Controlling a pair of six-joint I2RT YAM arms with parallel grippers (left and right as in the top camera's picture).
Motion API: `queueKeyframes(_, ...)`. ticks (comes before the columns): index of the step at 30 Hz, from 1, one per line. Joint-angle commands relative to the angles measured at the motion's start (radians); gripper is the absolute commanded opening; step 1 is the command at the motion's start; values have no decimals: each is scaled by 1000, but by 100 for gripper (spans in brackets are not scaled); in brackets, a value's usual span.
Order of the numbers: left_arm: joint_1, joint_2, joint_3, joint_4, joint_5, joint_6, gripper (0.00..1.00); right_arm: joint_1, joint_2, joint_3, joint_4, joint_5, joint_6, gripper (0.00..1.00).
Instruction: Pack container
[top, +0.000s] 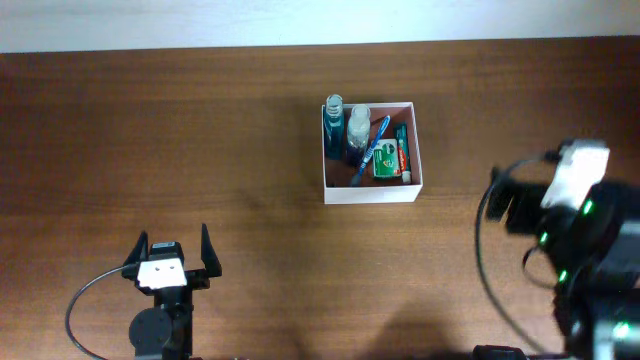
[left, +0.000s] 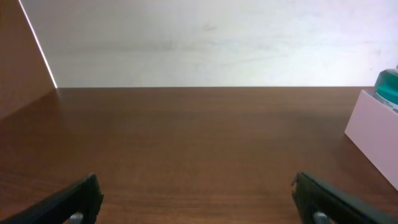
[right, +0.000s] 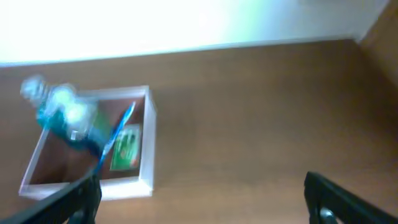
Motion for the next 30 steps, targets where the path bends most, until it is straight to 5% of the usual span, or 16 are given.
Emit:
queueKeyframes(1, 5, -8, 0, -6, 11, 14, 99, 6, -148, -181, 94, -125, -2, 99)
queueKeyframes(13, 5, -8, 0, -6, 11, 14, 99, 97, -581, -691, 505, -195, -3, 99)
queueKeyframes(30, 5, -8, 0, -6, 11, 14, 99, 98, -750, -857, 676, -195, 16, 99)
